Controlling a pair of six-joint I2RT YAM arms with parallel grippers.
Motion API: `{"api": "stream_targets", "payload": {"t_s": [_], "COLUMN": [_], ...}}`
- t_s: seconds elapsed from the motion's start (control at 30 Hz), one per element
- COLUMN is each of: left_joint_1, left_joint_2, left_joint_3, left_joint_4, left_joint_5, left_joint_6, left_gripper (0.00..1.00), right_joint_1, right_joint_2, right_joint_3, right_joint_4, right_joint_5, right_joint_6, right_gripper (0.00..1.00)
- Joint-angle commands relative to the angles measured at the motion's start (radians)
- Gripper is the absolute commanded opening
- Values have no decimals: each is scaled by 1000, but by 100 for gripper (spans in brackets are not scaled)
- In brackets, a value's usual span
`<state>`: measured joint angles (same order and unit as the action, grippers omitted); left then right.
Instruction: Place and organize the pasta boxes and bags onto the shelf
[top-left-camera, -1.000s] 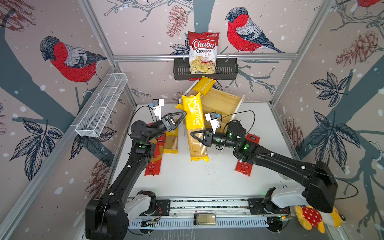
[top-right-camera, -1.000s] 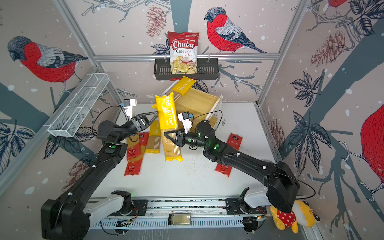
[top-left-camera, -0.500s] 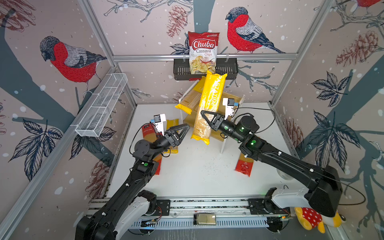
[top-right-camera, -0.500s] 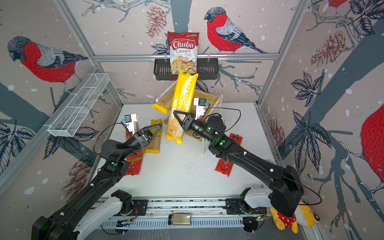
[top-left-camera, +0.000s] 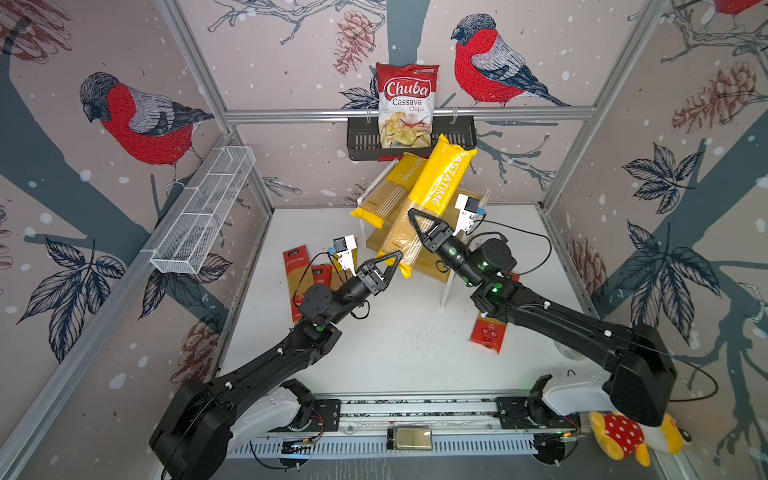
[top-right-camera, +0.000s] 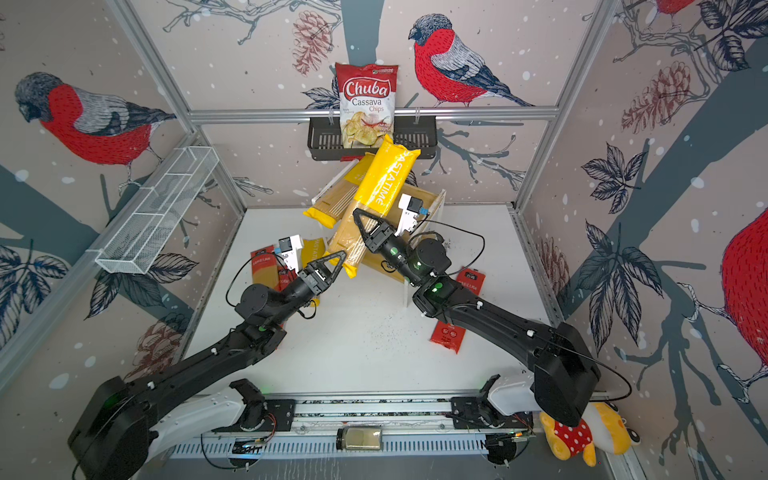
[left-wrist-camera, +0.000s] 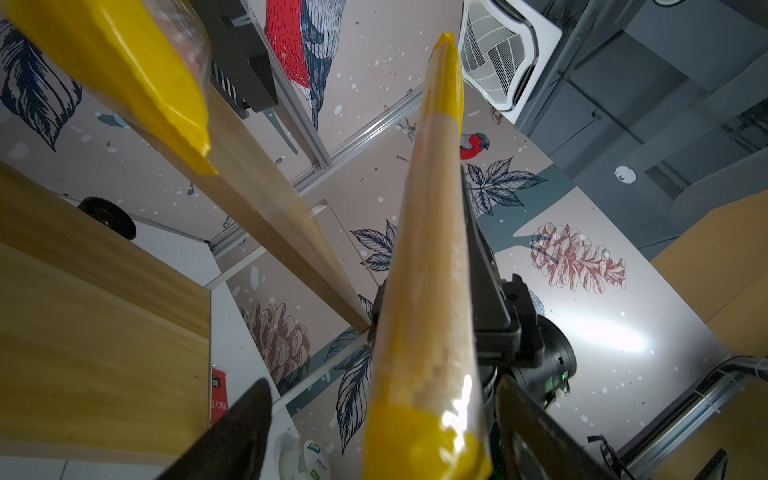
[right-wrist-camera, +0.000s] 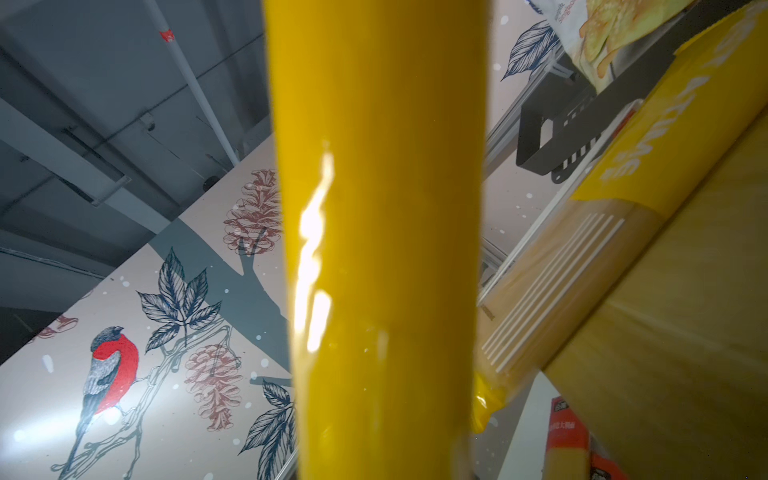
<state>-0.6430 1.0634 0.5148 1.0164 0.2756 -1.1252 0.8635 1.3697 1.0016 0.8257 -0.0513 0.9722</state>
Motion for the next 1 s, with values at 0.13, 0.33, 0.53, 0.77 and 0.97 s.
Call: {"api": "stream_targets", "payload": {"t_s": [0.13,0.33,0.53,0.77,0.97], "left_joint_1": [-10,-17,-21,-50,-53], "left_joint_2": [32,71,76,89,81], "left_joint_3": [58,108,129,137,143], "left_joint_4": [120,106,86,91,80], "left_joint_5": [-95,-93,-88,-73,-96], "left_joint_6": [-15,-24,-30,-26,4], "left_gripper": [70,46,30,39,20], "right_joint_1": [24,24,14,2,-3], "right_joint_2": [-9,-4,-18,-17,-28], "right_joint_3": [3,3,-3,-1,-13], "right_joint_4": [167,167,150,148,135], "right_joint_5": [36,52,70,82,78], "right_joint_6": [20,20,10,10,12], "right_gripper": [19,28,32,29,29]}}
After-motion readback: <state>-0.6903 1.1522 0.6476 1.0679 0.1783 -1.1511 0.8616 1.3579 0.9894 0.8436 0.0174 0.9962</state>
